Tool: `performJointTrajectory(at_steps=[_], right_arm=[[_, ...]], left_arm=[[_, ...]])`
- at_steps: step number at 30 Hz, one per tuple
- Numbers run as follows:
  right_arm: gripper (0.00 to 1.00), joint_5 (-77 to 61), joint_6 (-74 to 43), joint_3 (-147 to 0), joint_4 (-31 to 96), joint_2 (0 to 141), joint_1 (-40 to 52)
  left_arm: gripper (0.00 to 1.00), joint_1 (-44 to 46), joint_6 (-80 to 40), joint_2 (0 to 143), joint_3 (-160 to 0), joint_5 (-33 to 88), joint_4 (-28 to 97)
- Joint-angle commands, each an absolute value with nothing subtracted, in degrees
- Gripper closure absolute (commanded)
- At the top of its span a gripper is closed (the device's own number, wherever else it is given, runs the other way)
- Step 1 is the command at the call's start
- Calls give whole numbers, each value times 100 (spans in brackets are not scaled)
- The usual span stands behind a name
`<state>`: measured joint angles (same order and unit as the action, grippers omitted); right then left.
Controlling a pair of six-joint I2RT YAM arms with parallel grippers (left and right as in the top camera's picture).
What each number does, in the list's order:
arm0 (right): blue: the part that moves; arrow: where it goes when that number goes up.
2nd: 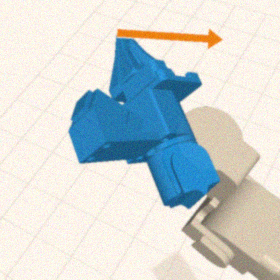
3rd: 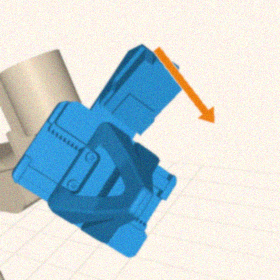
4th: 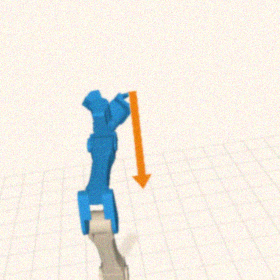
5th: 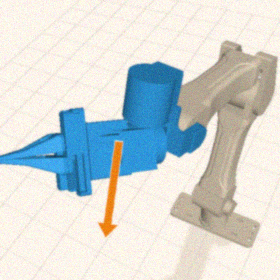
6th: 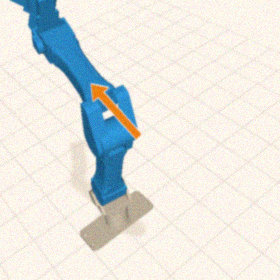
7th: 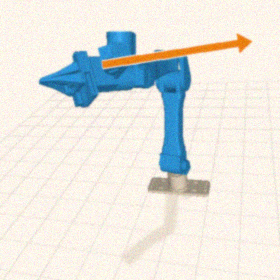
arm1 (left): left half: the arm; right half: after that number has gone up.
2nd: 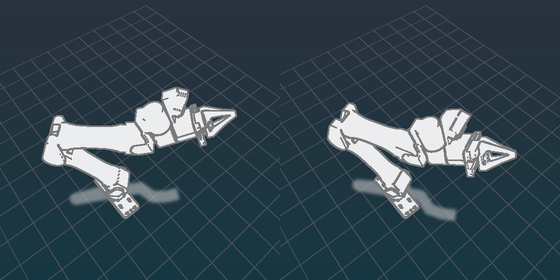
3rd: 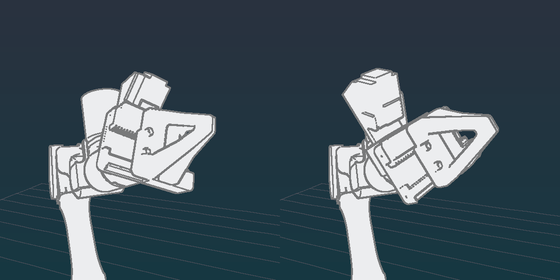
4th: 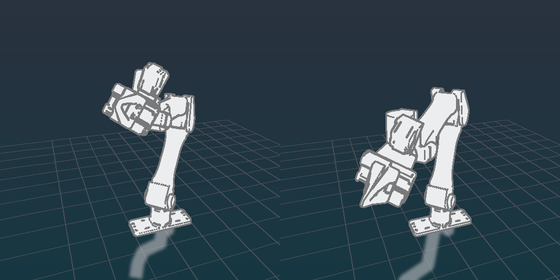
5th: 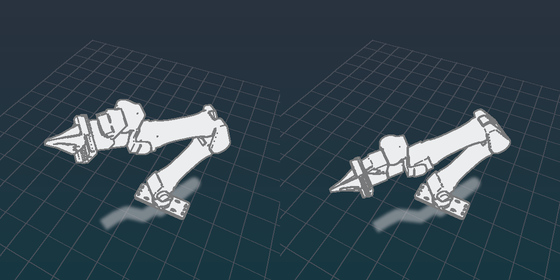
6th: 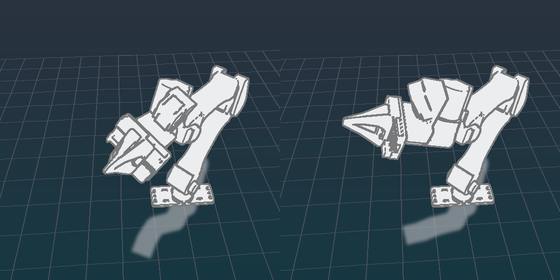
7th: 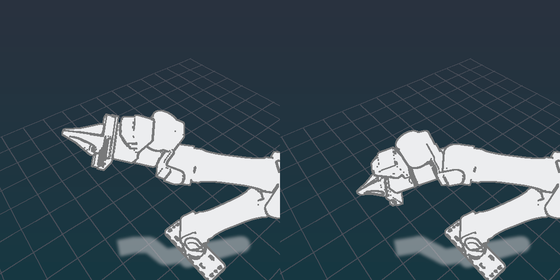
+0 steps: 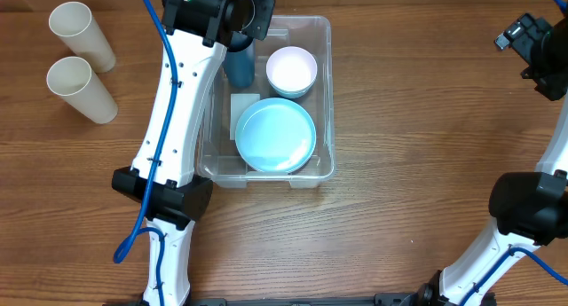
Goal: Pack container
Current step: 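Lower the dark-blue cup into the first blue cup in the bin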
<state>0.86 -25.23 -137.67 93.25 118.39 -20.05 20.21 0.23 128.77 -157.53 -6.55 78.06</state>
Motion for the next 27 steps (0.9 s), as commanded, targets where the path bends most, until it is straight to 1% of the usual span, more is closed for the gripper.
performJointTrajectory(at_steps=[1, 3, 4, 6, 13, 16, 17, 20, 22, 27], right_arm=[[0, 139, -2515, -13882, 9317, 11767, -1990], [0, 139, -2512, -13882, 9314, 11767, -1990], [0, 139, -2512, -13882, 9317, 11767, -1990], [0, 139, -2512, -13882, 9314, 11767, -1990], [0, 139, -2515, -13882, 9317, 11767, -1990], [0, 139, -2512, -13882, 9317, 11767, -1990], [0, 139, -2515, -13882, 9314, 11767, -1990], [0, 139, -2512, -13882, 9317, 11767, -1990], [0, 139, -2512, -13882, 9314, 11767, -1990], [0, 139, -2512, -13882, 9314, 11767, -1990]], left_arm=[[91, 1844, 60, 12923, -15775, -801, 7778], [59, 1806, 60, 12923, -15775, -792, 7758], [50, 1800, 60, 12923, -15775, -792, 7752], [43, 1793, 60, 12923, -15775, -792, 7754], [42, 1782, -1, 12921, -15775, -803, 7710], [33, 1673, -309, 12801, -15777, -812, 7738], [32, 1594, -395, 12711, -15777, -812, 7811], [32, 1177, -735, 12505, -15777, -858, 8197], [32, 869, -1007, 12481, -15777, -1173, 8519], [24, -285, -1892, 12492, -15725, -1299, 9487]])
